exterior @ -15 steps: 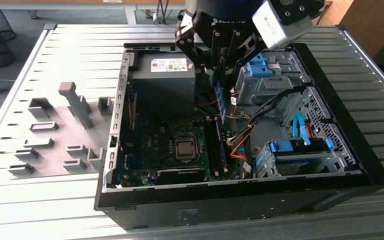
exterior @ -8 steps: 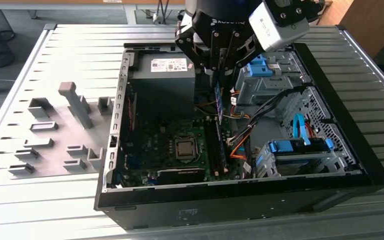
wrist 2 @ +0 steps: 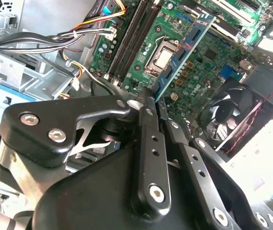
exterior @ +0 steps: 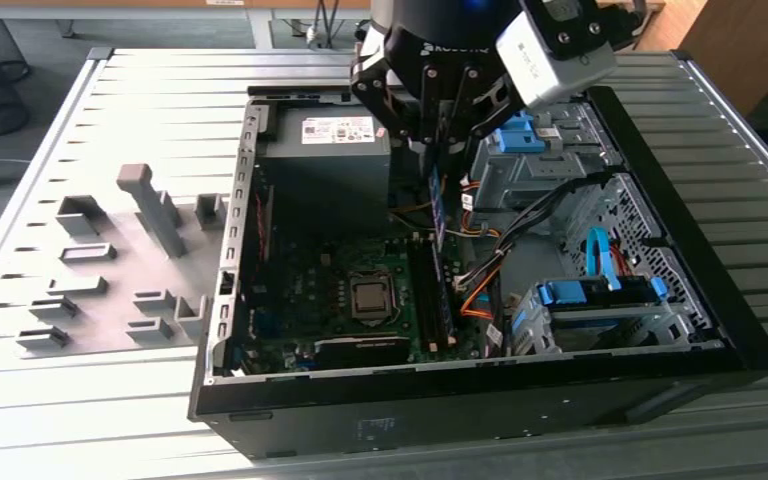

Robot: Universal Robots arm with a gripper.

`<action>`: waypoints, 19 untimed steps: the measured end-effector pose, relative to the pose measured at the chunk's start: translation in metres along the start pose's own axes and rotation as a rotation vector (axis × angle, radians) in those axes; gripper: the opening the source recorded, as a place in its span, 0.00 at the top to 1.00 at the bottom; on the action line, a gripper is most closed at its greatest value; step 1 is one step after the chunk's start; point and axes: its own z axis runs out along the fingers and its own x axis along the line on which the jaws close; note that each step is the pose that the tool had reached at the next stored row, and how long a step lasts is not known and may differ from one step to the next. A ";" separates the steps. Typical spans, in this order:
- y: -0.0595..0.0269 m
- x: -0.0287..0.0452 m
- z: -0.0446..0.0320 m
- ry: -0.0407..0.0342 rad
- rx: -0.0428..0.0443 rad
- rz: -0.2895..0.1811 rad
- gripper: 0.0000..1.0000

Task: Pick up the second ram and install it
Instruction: 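Insert the second ram into the second slot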

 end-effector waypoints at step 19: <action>0.0001 0.0002 0.0120 0.0001 0.0011 0.067 0.86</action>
